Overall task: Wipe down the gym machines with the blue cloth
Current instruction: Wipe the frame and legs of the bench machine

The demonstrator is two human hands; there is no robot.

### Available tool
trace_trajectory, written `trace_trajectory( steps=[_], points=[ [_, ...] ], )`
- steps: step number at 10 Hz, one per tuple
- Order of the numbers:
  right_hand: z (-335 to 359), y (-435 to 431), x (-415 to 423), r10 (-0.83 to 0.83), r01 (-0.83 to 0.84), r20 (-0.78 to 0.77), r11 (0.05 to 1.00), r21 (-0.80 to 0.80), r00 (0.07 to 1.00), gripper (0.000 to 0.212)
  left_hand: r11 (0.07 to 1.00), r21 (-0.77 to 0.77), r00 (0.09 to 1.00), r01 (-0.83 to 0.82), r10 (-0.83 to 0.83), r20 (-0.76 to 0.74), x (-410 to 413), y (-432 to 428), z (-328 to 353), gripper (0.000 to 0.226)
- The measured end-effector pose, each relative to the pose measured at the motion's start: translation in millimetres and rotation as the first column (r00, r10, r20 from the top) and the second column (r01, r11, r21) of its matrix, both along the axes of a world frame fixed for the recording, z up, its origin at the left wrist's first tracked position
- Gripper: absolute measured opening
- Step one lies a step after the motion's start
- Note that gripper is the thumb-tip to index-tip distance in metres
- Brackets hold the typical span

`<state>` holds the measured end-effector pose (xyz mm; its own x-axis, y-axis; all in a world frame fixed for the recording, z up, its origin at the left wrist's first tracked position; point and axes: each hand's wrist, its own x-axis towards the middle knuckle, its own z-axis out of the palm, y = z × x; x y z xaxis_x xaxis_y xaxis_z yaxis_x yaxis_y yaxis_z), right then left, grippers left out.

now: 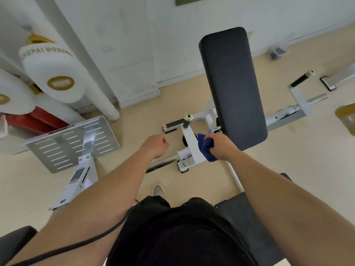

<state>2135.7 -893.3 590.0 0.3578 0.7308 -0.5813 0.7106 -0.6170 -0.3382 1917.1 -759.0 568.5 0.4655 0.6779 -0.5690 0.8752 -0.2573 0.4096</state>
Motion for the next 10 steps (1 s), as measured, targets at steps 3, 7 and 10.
trace_trajectory(
  steps=[3, 7, 10],
  points=[
    [2, 30, -1, 0.243, -0.241, 0.081, 0.970, -0.033, 0.967, 0.043, 0.994, -0.017, 0.995, -0.105, 0.105, -0.005, 5, -12, -2, 0.024],
    [-28, 36, 91, 0.551, -0.560, -0.318, 0.825, 0.071, 0.771, 0.025, 0.834, -0.114, 0.841, -0.539, 0.540, -0.026, 93, -117, -20, 0.025],
    [-16, -1, 100, 0.674, -0.647, -0.215, 0.739, 0.188, 0.707, 0.047, 0.722, -0.186, 0.731, -0.666, 0.682, 0.032, 118, -179, -36, 0.045]
  ],
)
